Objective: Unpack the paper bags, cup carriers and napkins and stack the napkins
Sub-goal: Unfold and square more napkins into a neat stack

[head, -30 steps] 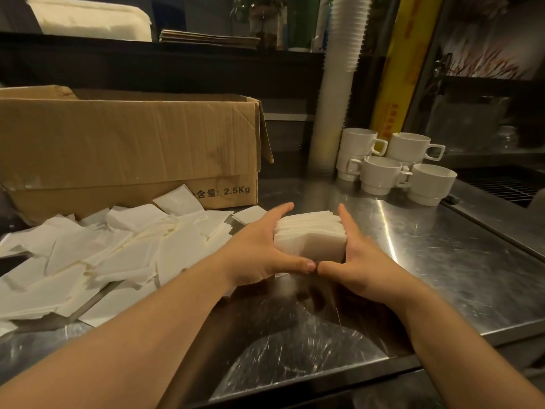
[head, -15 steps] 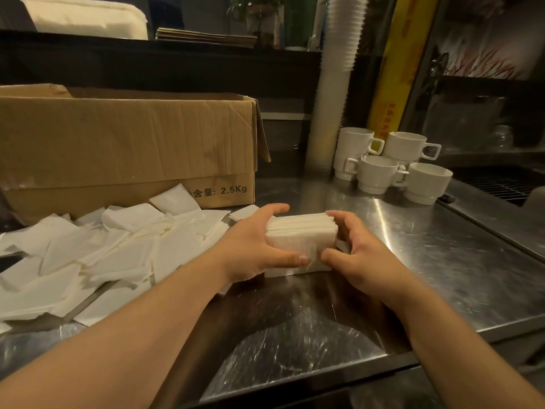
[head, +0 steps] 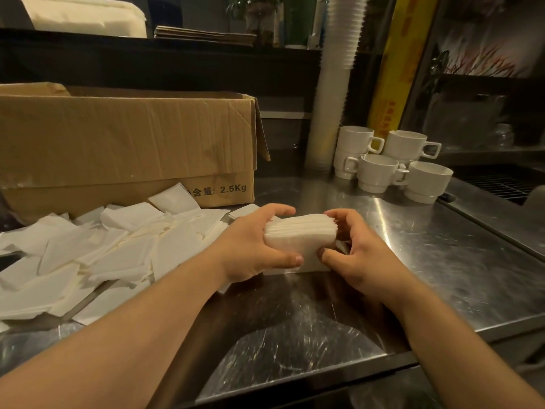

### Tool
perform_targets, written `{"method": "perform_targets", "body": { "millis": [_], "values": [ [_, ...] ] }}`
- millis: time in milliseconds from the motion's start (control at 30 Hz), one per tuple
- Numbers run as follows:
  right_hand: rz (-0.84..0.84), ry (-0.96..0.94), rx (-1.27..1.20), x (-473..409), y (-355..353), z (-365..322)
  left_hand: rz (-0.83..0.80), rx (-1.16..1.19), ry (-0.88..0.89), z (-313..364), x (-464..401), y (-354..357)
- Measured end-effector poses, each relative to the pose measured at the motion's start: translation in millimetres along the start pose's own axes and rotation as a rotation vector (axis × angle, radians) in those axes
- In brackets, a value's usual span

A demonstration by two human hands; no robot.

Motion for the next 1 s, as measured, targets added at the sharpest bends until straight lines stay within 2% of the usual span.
{"method": "perform_targets", "body": {
  "millis": [133,267,400,567,900,1000],
  "values": [
    [-0.012,0.024,0.006,-1,0,3,0.093,0.007,0.022,4,2,-11],
    [-0.128,0.038,0.073,1,13,3,-0.049,0.016,-0.016,1,2,2],
    [-0.033,-0.024,0.027,0,4,-6,-0.035,0.070,-0.010,7,2,2],
    [0.029,0.008,-0.096,3,-4,-6,-0.061,0.020,-0.095,-7,-1,1],
    [-0.059,0.091,0.139,-5,4,11,-0.081,-0.022,-0.096,-11,-3,7],
    [-0.114,0.054,0.138,-3,9,3,-0.078,-0.016,-0.077,-9,-3,9]
  ]
}}
Point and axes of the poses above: each hand's wrist, its own x-axis away from the middle knuckle, its own y-axis out of the palm, z = x × y, the point moved 10 cm from there along -x, towards the middle knuckle, and after that the axes turned 4 degrees about -x, right-handed, at the moved point
